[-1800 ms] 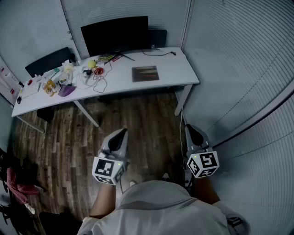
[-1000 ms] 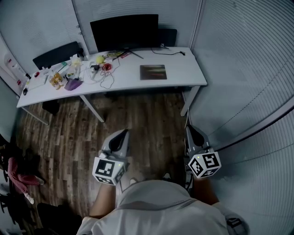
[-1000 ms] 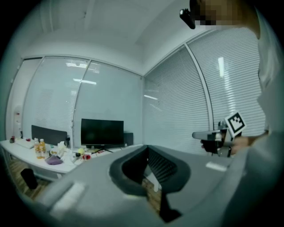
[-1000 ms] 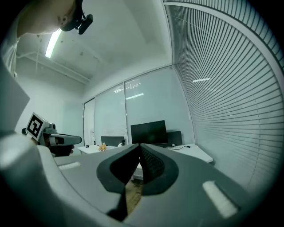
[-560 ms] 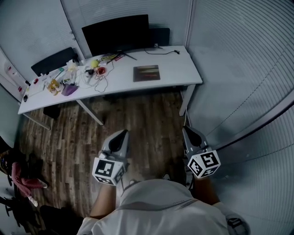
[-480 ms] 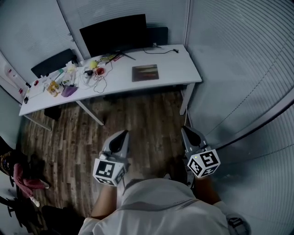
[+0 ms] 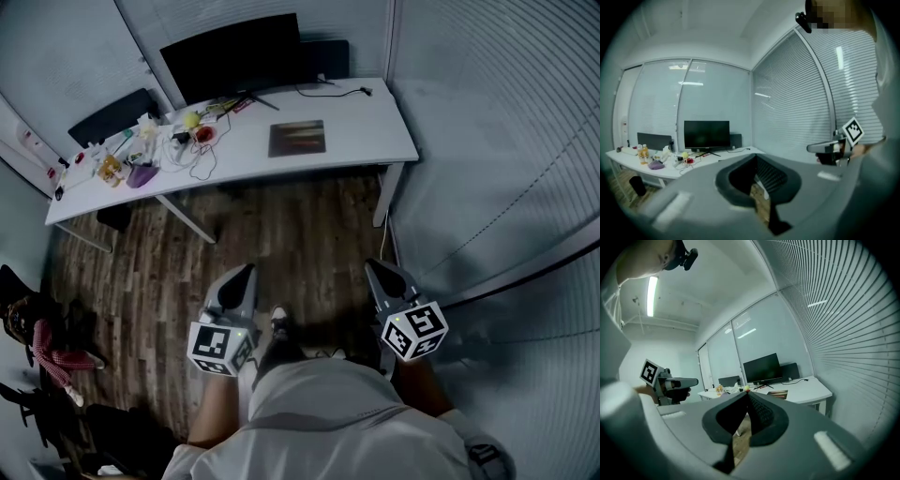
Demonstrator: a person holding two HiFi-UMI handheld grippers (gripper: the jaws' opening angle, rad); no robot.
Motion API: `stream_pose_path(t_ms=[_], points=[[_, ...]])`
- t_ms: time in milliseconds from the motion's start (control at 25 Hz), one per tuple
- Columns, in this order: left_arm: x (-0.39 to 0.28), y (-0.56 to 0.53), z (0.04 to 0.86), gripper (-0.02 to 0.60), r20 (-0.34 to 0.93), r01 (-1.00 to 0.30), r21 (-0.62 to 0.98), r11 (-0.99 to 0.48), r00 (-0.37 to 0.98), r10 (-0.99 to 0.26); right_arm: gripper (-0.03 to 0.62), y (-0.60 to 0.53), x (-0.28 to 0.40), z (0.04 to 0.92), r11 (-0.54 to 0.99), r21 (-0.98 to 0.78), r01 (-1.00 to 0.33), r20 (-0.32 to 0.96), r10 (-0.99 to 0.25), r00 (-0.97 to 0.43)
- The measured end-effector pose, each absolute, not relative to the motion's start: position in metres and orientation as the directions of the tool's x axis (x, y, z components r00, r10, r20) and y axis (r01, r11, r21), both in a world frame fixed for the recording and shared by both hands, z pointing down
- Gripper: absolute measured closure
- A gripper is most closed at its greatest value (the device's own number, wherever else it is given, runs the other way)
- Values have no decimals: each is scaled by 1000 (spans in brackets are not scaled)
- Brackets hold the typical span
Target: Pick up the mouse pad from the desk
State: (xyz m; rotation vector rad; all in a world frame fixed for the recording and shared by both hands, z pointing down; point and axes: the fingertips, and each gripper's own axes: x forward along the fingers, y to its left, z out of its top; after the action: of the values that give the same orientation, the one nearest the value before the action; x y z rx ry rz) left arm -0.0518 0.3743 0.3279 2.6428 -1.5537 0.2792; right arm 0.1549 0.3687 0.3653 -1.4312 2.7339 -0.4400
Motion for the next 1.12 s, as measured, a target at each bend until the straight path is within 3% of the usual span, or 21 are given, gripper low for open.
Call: stream_pose_path(t_ms=[520, 1120], points=[[-74, 217, 356, 580, 207, -845, 9, -535, 525, -826, 589, 221, 106, 384, 545, -233, -806, 180, -790, -586], [-189, 35, 360, 580, 205, -828, 41, -559, 555, -806, 589, 43, 13, 377, 475, -176, -862, 243, -828, -505]])
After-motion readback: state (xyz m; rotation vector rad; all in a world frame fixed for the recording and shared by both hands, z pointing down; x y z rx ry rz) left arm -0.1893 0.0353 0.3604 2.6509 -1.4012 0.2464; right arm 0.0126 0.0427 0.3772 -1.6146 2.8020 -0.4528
